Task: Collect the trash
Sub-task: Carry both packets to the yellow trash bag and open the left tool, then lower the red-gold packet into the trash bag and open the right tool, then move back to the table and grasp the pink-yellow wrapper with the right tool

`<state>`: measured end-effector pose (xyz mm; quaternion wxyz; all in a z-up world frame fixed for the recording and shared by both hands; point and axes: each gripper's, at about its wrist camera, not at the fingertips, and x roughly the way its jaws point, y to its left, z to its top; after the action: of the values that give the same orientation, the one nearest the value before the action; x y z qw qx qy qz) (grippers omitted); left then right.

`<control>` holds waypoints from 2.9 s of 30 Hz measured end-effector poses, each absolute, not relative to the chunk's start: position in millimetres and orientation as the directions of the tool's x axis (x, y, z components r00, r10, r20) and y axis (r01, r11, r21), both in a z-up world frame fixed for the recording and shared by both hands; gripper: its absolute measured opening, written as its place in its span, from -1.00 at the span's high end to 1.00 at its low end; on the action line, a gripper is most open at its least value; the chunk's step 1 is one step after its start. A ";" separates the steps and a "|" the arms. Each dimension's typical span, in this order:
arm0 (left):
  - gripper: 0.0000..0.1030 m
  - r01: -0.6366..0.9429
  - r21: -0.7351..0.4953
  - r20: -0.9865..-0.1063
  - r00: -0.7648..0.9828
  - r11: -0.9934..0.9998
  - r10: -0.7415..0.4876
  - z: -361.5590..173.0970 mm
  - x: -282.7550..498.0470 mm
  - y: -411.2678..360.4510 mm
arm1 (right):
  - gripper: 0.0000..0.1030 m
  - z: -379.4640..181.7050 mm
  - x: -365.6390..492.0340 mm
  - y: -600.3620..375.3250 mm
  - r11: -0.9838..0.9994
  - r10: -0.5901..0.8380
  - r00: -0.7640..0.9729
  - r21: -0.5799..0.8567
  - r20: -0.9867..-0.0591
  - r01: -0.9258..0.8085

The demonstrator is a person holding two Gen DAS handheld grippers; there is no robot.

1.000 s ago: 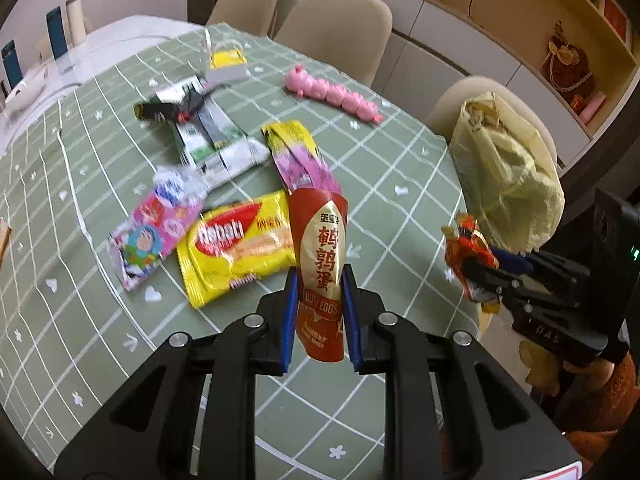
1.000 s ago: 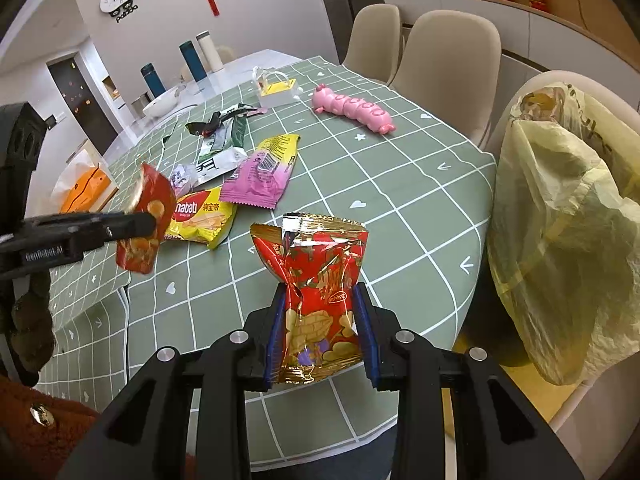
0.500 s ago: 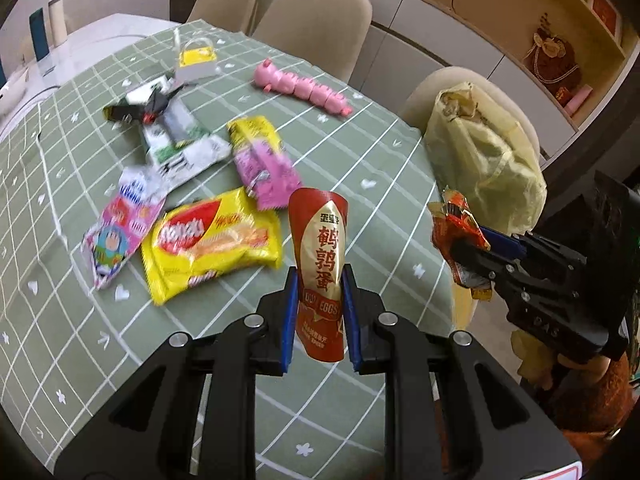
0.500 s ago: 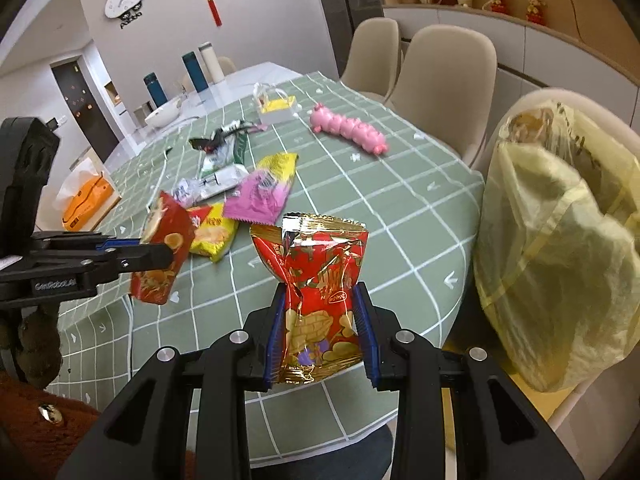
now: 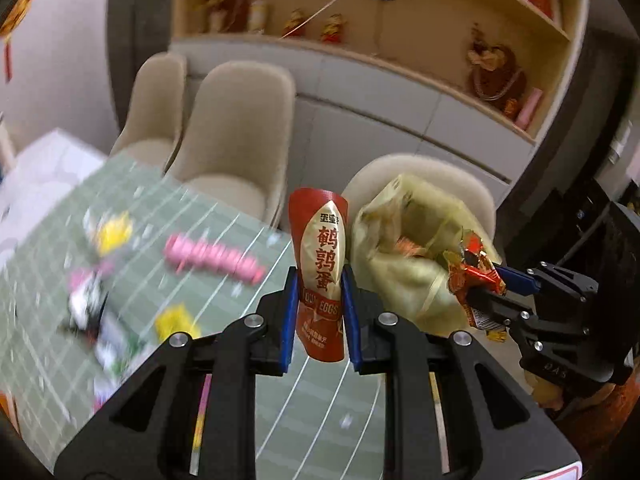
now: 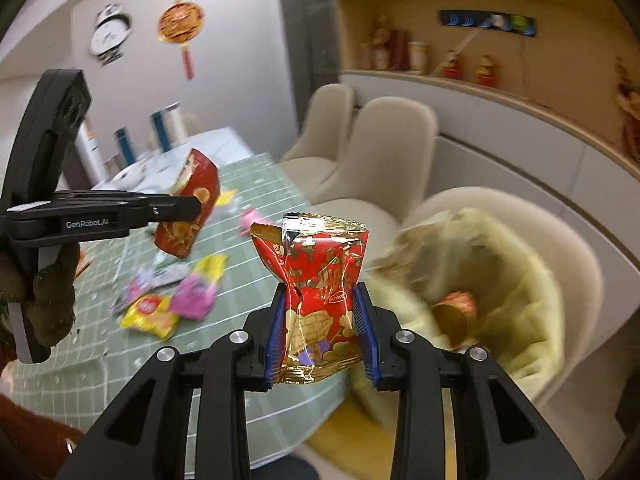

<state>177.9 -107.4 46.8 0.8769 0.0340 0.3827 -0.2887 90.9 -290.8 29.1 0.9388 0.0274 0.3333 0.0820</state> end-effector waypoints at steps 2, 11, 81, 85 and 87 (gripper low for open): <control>0.62 0.571 -0.176 -0.669 0.529 0.802 -0.523 55.6 183.8 -128.1 | 0.39 36.0 95.6 -311.2 0.993 0.119 0.772 0.073 -0.624 -0.094; 0.62 0.689 -0.264 -0.682 0.362 0.675 -0.636 31.2 210.8 -209.4 | 0.39 26.3 114.6 -373.2 0.998 0.003 0.737 0.054 -0.676 0.045; 0.01 0.323 -0.187 -0.794 0.507 0.928 -0.336 -47.2 158.9 -29.2 | 0.00 -10.0 115.5 -332.5 0.988 0.074 0.715 0.150 -0.695 0.043; 0.00 0.217 -0.143 -0.813 0.531 0.966 -0.240 -57.0 144.0 22.0 | -0.05 -20.0 113.8 -295.4 0.983 0.154 0.702 0.177 -0.695 -0.041; 0.00 0.164 -0.116 -0.815 0.549 0.980 -0.188 -58.9 136.3 46.8 | -0.05 -25.7 115.8 -276.2 0.984 0.164 0.689 0.162 -0.706 -0.069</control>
<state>136.3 46.8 -58.9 0.8799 -0.0129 0.4644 -0.0999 115.8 -276.2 -25.7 0.9169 0.0612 0.3892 0.0634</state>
